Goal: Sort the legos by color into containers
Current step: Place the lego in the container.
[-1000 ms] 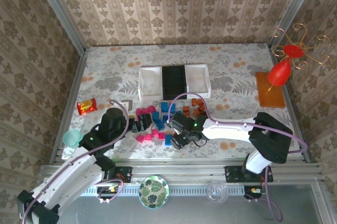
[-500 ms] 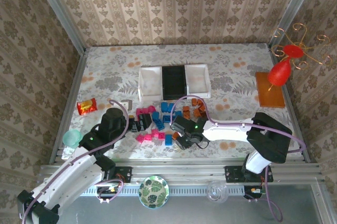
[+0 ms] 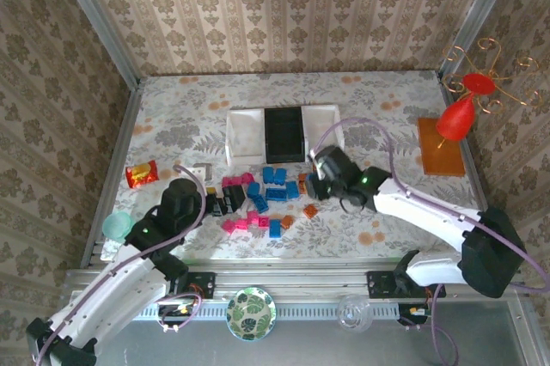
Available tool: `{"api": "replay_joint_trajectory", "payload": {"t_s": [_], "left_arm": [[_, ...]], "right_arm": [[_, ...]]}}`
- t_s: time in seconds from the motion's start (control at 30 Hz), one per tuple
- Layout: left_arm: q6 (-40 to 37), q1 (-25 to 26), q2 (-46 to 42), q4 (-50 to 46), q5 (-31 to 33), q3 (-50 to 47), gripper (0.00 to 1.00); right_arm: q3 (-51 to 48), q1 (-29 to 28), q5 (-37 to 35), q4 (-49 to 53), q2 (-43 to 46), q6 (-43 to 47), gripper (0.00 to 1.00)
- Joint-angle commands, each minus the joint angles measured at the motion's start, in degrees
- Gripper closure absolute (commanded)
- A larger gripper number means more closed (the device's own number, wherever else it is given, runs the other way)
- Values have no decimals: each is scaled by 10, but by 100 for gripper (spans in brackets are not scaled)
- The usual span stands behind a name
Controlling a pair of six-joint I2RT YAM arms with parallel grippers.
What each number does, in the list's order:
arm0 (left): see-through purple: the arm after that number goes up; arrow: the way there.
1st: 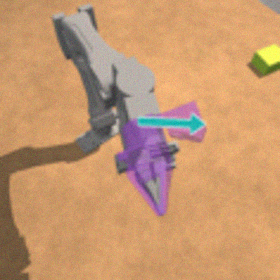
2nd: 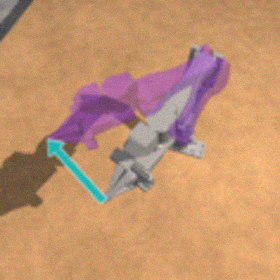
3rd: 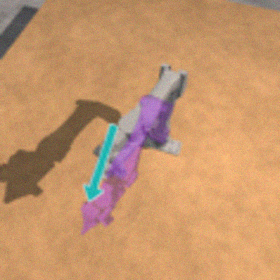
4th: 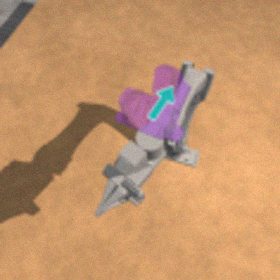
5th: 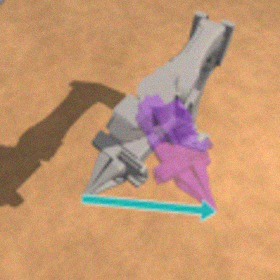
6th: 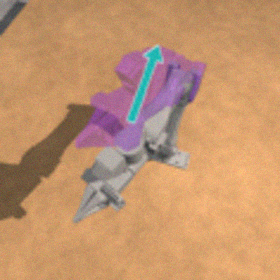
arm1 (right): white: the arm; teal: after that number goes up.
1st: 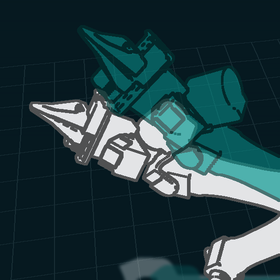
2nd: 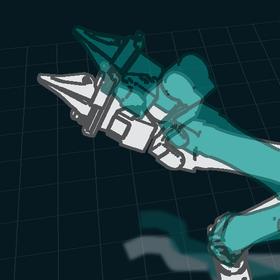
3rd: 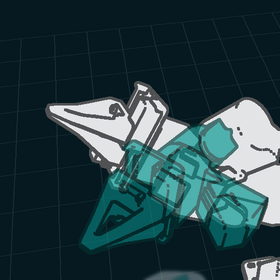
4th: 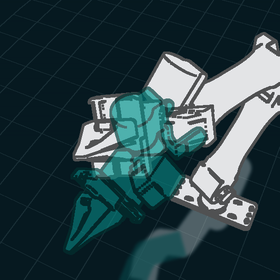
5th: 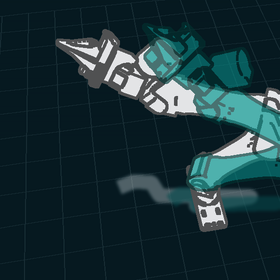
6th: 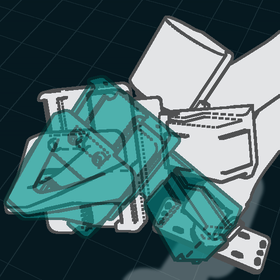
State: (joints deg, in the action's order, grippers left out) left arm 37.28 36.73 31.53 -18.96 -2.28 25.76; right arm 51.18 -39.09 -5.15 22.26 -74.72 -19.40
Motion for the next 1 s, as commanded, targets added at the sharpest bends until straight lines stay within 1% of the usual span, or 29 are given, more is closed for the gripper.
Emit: {"api": "replay_joint_trajectory", "payload": {"t_s": [0.0, 0.07, 0.2, 0.3, 0.37, 0.43, 0.47, 0.57, 0.6, 0.67, 0.7, 0.83, 0.93, 0.97], "left_arm": [[5, 3, -9, -17, 13, -11, 0], [7, 3, -8, -22, 19, -11, 0], [10, 2, -8, -31, 25, -11, 0], [11, 3, -5, -41, 30, -9, 0], [11, 3, -5, -49, 34, -7, 0], [13, 3, -5, -57, 38, -5, 0], [13, 3, -4, -61, 39, -5, 0], [14, 2, 1, -82, 45, 1, 0], [12, 3, 6, -88, 44, 5, 0], [7, 4, 16, -97, 34, 9, 0], [4, 4, 21, -100, 29, 10, 2], [18, 10, 44, -135, 26, 14, 16], [49, 31, 66, -153, 37, -2, 24], [56, 41, 73, -154, 42, -11, 28]], "right_arm": [[66, 61, -36, -16, -46, -23, 77], [117, 87, -48, -16, -116, -24, 77], [234, 125, -81, 17, -242, -39, 77], [294, 139, -90, 31, -303, -57, 76], [322, 142, -99, 41, -329, -68, 73], [341, 143, -98, 47, -347, -77, 67], [346, 144, -96, 45, -351, -81, 62], [353, 144, -81, 32, -350, -88, 42], [351, 144, -76, 27, -344, -90, 38], [342, 141, -68, 16, -326, -92, 35], [333, 138, -64, 10, -313, -93, 34], [276, 117, -62, -15, -256, -92, 33], [211, 96, -59, -48, -210, -99, 33], [191, 88, -59, -56, -197, -103, 33]]}}
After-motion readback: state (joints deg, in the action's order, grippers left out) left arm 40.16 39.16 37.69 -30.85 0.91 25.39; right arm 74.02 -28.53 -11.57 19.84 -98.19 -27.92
